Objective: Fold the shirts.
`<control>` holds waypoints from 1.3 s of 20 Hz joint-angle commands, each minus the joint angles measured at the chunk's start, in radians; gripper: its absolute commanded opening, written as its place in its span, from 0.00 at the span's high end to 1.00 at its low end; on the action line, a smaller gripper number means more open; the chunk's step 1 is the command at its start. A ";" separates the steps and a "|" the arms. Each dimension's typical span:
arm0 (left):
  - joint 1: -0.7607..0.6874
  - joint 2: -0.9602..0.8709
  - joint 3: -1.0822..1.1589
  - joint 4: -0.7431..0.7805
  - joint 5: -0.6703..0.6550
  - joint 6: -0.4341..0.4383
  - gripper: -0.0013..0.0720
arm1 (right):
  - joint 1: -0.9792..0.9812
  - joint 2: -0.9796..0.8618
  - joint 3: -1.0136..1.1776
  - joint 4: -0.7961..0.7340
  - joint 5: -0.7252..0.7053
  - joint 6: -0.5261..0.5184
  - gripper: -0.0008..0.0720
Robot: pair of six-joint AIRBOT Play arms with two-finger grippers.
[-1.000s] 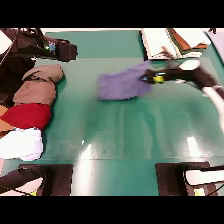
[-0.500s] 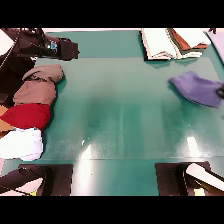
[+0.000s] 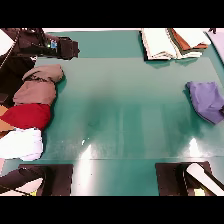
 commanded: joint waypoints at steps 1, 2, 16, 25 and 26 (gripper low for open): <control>0.000 -0.001 0.000 0.000 -0.001 0.002 0.95 | 0.039 0.036 -0.015 -0.101 0.057 0.054 0.34; 0.000 -0.001 0.000 0.000 -0.001 0.002 0.95 | 0.037 0.048 -0.015 -0.104 0.085 0.053 0.33; 0.000 -0.001 0.000 -0.014 0.042 0.008 0.95 | 0.299 0.206 0.193 0.112 0.267 0.054 0.34; 0.000 -0.001 0.000 -0.015 0.042 0.008 0.95 | 0.885 0.219 0.163 0.109 0.193 0.053 0.97; 0.000 -0.001 0.000 -0.015 0.042 0.008 0.95 | 0.914 0.219 0.163 0.109 0.187 0.053 0.97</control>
